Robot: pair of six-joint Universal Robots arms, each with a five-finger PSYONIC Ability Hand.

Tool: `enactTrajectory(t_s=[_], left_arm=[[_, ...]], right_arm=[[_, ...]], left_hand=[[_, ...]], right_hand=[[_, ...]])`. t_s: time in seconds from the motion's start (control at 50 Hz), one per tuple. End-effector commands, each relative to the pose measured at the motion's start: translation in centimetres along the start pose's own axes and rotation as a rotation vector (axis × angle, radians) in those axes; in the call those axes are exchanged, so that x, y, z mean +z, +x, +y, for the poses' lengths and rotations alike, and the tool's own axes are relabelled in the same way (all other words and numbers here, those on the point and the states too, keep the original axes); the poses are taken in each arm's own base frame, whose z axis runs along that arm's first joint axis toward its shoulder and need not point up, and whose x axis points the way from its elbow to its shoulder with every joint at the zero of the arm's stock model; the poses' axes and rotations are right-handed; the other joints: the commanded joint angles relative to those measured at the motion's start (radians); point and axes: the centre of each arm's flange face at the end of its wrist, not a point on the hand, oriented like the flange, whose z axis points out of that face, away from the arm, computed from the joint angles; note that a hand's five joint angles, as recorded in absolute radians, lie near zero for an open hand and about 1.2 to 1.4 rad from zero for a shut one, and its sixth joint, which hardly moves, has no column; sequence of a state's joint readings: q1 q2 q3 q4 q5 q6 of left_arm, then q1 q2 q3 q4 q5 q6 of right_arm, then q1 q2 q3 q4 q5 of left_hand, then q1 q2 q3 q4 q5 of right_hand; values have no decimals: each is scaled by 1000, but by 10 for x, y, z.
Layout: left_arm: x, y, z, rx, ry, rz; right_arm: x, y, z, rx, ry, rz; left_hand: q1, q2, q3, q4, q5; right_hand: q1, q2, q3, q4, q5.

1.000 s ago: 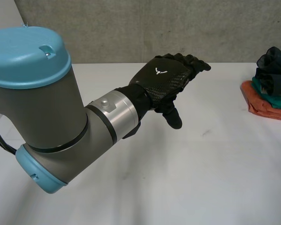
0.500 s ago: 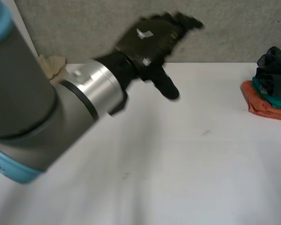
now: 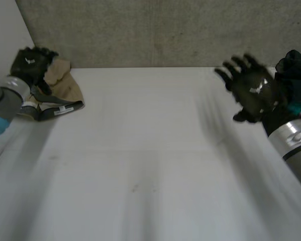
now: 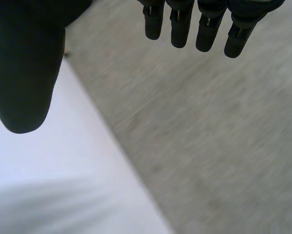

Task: Fold the laundry.

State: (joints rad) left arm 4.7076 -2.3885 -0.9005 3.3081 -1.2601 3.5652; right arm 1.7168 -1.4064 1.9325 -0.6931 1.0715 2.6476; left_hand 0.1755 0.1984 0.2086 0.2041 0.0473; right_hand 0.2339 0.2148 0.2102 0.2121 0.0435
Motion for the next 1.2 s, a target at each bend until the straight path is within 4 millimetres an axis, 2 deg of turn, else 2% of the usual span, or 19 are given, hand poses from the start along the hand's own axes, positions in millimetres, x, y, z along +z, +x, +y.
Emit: enactTrajectory(t_s=[0.02,0.32,0.4,0.42,0.5,0.58,0.66,0.68,0.74,0.76,0.84,0.88,0.9,0.98,1.02,1.08,1.14,1.16,1.2], left_arm=[[23,10,56,18,-37,52],[41,19,99,22,-39,34],[47,19,106,30,-32,12],[48,15,105,41,-35,-16],[49,8,88,99,-52,-112],[43,9,34,111,-17,-175],[23,31,-19,40,26,-126],[11,38,-46,-8,59,-104],[-11,52,-89,-104,114,-62],[-29,64,-118,-172,157,-24],[-73,94,-176,-305,249,81],[-89,106,-193,-344,273,125],[-96,114,-199,-361,281,148],[-137,182,-217,-417,285,331],[-145,205,-214,-418,271,385],[-153,262,-187,-409,195,496],[-161,292,-176,-401,166,559],[-171,307,-172,-385,148,597],[-177,314,-170,-381,132,620]], right_arm=[[-10,-15,40,23,-212,-28],[-12,-19,48,34,-247,-39],[-13,-19,49,36,-250,-41],[-13,-19,50,36,-251,-39],[-12,-18,50,33,-256,-28],[-12,-15,51,30,-271,-1],[-12,-12,52,22,-283,22],[-11,-12,52,21,-284,26],[-11,-9,51,19,-283,38],[-11,-9,50,19,-282,41],[-10,-6,49,17,-282,55],[-10,-5,48,15,-285,64],[-11,-3,47,11,-288,78],[-11,2,45,4,-294,108],[-11,4,45,2,-301,125],[-11,7,44,-4,-311,151],[-12,10,45,-3,-335,180],[-12,11,45,-4,-340,188],[-12,13,46,-2,-353,207]], left_hand=[[44,21,11,15,-3],[549,526,515,520,502],[985,962,952,956,939],[1218,1196,1185,1190,1172],[1221,1198,1188,1192,1174],[1221,1198,1188,1192,1174],[1221,1198,1188,1192,1174],[1221,1198,1188,1192,1174],[1221,1198,1188,1192,1174],[1221,1198,1188,1192,1174],[1221,1198,1188,1192,1174],[1221,1198,1188,1192,1174],[1221,1198,1188,1192,1174],[1221,1198,1188,1192,1174],[1221,1198,1188,1192,1174],[1221,1198,1188,1192,1174],[777,754,743,748,730],[464,441,431,435,418],[244,222,211,216,198]], right_hand=[[-59,-40,-36,-38,-44],[-59,-40,-36,-38,-44],[-59,-40,-36,-38,-44],[-59,-40,-36,-38,-44],[-59,-40,-36,-38,-44],[-59,-40,-36,-38,-44],[-59,-40,-36,-38,-44],[-59,-40,-36,-38,-44],[-59,-40,-36,-38,-44],[-59,-40,-36,-38,-44],[-59,-40,-36,-38,-44],[-59,-40,-36,-38,-44],[-59,-40,-36,-38,-44],[-59,-40,-36,-38,-44],[-59,-40,-36,-38,-44],[-59,-40,-36,-38,-44],[-59,-40,-36,-38,-44],[-59,-40,-36,-38,-44],[-59,-40,-36,-38,-44]])
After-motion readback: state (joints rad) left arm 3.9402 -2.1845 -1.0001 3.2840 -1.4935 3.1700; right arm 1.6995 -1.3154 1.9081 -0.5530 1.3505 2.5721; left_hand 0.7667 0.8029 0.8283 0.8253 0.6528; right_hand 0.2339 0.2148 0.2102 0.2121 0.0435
